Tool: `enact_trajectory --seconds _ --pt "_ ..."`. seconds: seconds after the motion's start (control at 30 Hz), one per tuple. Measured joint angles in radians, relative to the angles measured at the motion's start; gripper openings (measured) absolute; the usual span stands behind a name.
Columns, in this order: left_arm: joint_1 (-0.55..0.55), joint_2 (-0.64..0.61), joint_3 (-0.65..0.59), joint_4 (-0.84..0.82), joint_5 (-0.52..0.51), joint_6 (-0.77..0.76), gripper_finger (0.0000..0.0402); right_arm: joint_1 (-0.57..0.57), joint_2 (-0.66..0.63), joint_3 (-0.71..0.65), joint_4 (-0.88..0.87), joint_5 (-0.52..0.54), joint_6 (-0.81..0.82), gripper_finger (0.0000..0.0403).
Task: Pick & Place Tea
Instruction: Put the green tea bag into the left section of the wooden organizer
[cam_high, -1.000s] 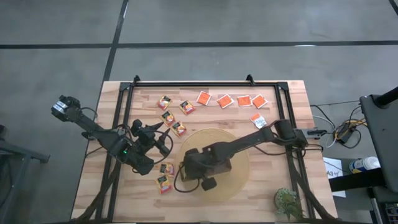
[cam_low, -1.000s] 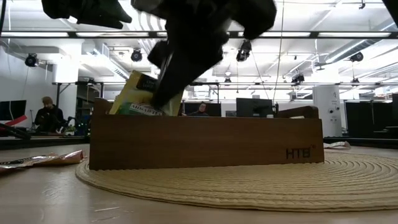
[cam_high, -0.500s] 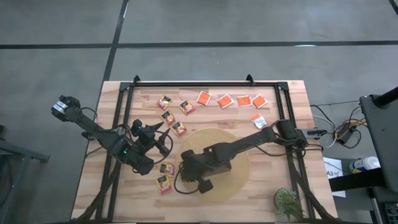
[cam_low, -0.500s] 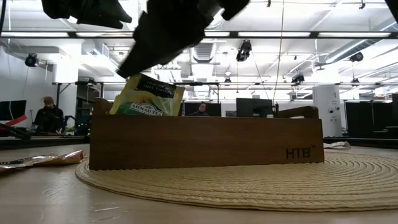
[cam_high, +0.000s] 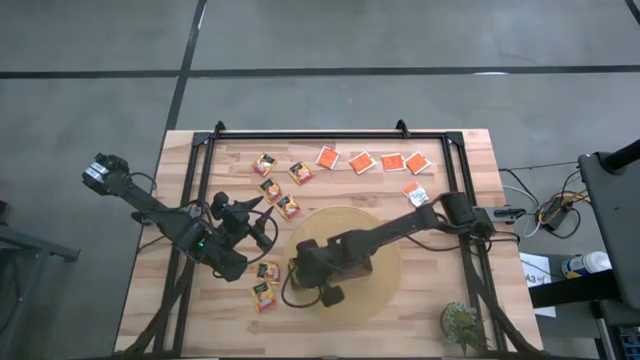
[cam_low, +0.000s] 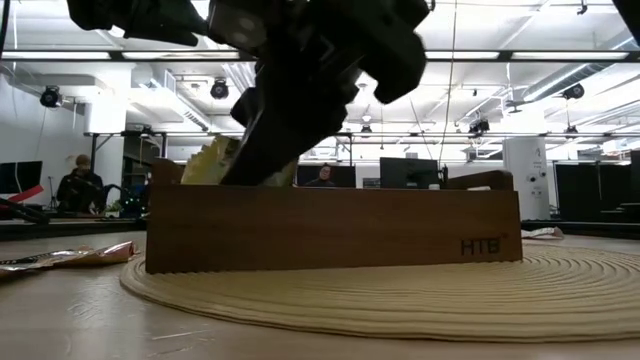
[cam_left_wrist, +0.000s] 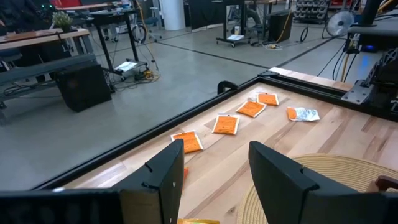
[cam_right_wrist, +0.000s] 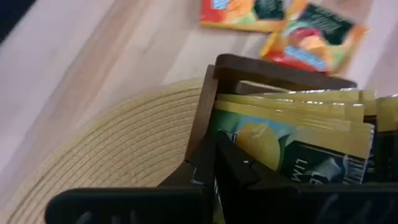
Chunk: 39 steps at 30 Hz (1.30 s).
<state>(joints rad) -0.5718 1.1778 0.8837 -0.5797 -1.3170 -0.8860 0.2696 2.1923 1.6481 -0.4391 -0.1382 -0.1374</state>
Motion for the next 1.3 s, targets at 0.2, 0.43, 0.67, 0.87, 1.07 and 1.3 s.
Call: enact_trajectory --seconds 0.2,0.43,0.67,0.87,1.07,1.3 --pt "0.000 0.000 0.000 0.002 0.000 0.000 0.0174 -0.005 0.004 0.029 -0.109 -0.040 0.000 0.0008" --pt "0.000 0.000 -0.001 0.002 0.000 0.000 0.0174 -0.004 0.002 0.063 -0.169 -0.041 0.006 0.0008" --pt "0.000 0.000 -0.001 0.002 0.000 0.003 0.0174 0.005 0.003 0.094 -0.160 -0.042 0.003 0.0008" --pt "0.000 0.000 -0.001 0.003 0.000 0.003 0.0174 0.008 0.002 0.095 -0.149 -0.043 0.003 0.0008" --pt "0.000 0.000 -0.001 0.003 0.000 0.004 0.0174 0.008 0.002 0.095 -0.099 -0.039 0.000 0.0008" --pt "0.000 0.000 -0.001 0.004 0.000 0.004 0.0174 0.005 0.061 0.097 -0.072 0.036 0.004 0.0008"
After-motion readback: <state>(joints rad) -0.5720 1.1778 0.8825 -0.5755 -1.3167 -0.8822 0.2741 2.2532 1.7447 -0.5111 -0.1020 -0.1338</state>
